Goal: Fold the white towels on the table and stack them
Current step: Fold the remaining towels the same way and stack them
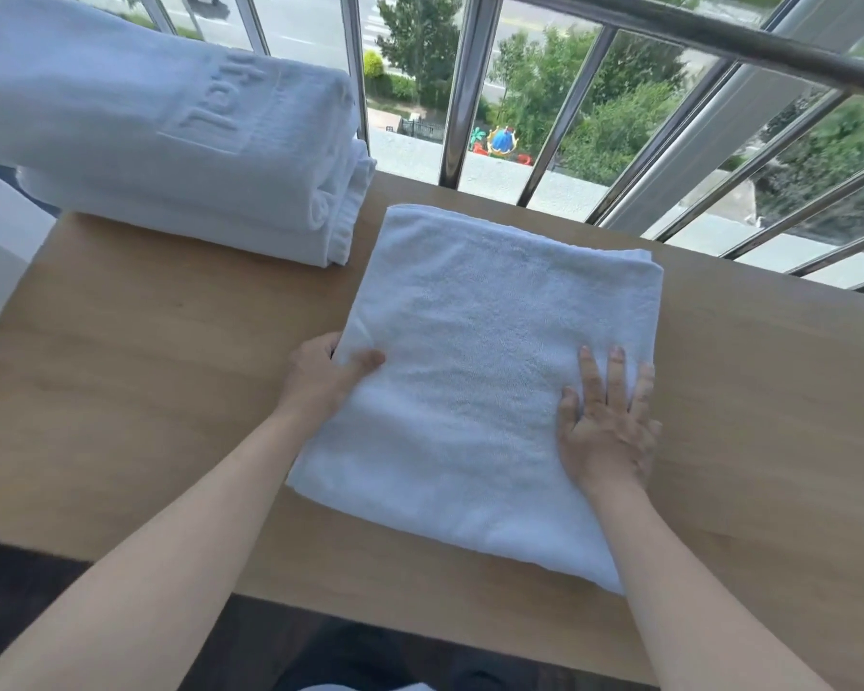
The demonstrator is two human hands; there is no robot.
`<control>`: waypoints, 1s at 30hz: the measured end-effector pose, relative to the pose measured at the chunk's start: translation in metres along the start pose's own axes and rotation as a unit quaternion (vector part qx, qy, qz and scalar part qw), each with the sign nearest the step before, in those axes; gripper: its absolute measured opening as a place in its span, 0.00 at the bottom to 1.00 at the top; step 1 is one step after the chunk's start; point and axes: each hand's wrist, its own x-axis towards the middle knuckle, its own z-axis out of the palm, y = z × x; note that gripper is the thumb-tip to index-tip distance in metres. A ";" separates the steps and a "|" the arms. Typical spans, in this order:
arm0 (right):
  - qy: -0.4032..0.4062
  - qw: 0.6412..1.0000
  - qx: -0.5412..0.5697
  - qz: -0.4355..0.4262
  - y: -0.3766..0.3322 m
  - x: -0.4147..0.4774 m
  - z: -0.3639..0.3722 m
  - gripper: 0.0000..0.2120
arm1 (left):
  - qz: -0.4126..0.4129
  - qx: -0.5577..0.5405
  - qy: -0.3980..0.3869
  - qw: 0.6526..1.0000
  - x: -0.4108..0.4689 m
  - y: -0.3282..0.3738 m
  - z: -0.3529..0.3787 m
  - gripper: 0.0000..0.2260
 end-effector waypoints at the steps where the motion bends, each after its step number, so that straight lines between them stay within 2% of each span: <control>1: -0.003 1.000 -0.008 0.002 0.000 0.000 0.000 0.27 | -0.004 -0.009 0.002 1.000 -0.002 -0.001 -0.002 0.26; 3: -0.010 1.000 -0.018 0.005 -0.002 0.000 0.000 0.27 | -0.033 -0.002 -0.037 0.999 -0.009 -0.008 -0.011 0.26; 5: -0.016 1.000 -0.020 0.010 -0.004 -0.001 -0.002 0.27 | -0.061 0.052 -0.096 0.992 -0.021 -0.022 -0.020 0.23; 7: -0.018 1.000 -0.016 0.011 -0.005 -0.001 -0.003 0.27 | -0.057 0.069 -0.081 0.993 -0.031 -0.031 -0.021 0.23; 9: -0.025 1.000 -0.001 0.009 -0.003 -0.001 -0.002 0.26 | -0.038 0.028 -0.041 0.998 -0.038 -0.035 -0.019 0.24; 11: -0.019 1.000 0.019 0.015 0.000 -0.002 -0.003 0.26 | -0.030 0.012 -0.071 0.997 -0.045 -0.035 -0.020 0.21; 13: -0.002 0.999 0.045 0.025 0.003 -0.003 -0.005 0.25 | -0.014 0.051 -0.116 0.992 -0.055 -0.035 -0.017 0.23; 14: 0.010 0.998 0.053 0.028 0.005 -0.004 -0.006 0.25 | -0.005 0.078 -0.114 0.990 -0.059 -0.036 -0.014 0.24; 19: 0.026 0.993 0.084 0.074 0.016 -0.010 -0.006 0.23 | 0.039 0.139 -0.015 0.989 -0.041 -0.022 0.010 0.21; 22: 0.017 0.985 0.108 0.132 0.022 -0.018 -0.003 0.24 | 0.107 0.295 0.135 0.940 -0.017 0.001 0.031 0.27; 24: 0.008 0.979 0.114 0.171 0.019 -0.027 -0.001 0.25 | 0.163 0.326 0.212 0.907 -0.019 0.016 0.057 0.27; 25: 0.003 0.976 0.116 0.182 0.017 -0.032 -0.001 0.25 | 0.201 0.320 0.215 0.901 -0.027 0.020 0.074 0.26; 27: -0.009 0.974 0.124 0.190 0.014 -0.043 -0.001 0.27 | 0.266 0.327 0.145 0.895 -0.054 0.013 0.113 0.23; 30: -0.033 0.979 0.094 0.179 0.016 -0.057 -0.004 0.29 | 0.281 0.427 0.012 0.860 -0.086 -0.010 0.157 0.32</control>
